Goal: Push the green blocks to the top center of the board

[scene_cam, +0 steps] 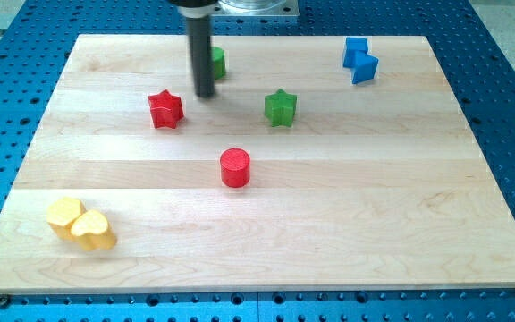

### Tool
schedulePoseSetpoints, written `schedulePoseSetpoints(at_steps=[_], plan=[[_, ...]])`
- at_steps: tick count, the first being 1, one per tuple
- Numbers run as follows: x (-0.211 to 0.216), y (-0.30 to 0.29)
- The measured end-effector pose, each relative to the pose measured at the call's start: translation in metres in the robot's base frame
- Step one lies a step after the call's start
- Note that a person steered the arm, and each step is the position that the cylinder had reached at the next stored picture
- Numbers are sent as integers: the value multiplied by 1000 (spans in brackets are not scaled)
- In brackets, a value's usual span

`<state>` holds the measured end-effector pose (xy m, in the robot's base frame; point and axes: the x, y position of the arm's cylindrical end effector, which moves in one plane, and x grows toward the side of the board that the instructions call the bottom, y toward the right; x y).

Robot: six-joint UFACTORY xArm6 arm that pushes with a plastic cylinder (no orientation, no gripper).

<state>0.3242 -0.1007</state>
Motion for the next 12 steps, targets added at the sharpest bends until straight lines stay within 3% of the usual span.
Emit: schedulePoseSetpoints(at_steps=[1, 2, 3, 4, 5, 6, 8, 9, 11, 12], plan=[[-30, 31], [-22, 62], [-16, 159], [25, 227], [76, 176], [79, 121], [71, 121], [86, 118], [55, 86], [68, 88]])
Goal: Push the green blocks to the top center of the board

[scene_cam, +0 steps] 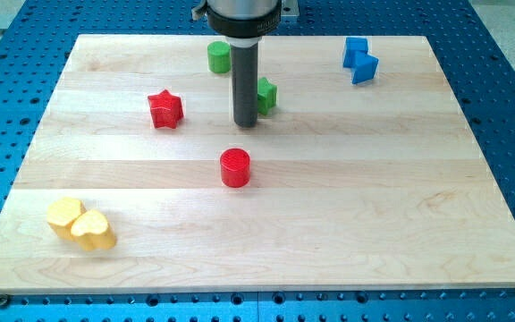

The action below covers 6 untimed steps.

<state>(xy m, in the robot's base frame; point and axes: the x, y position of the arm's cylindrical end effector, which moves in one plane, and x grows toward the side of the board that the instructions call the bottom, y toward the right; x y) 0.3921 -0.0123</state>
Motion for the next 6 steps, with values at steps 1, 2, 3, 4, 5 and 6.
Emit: schedulePoseSetpoints(at_steps=[1, 2, 3, 4, 5, 6], plan=[[-36, 4], [-32, 1], [-12, 1], [-35, 26], [-83, 20], [-60, -14]])
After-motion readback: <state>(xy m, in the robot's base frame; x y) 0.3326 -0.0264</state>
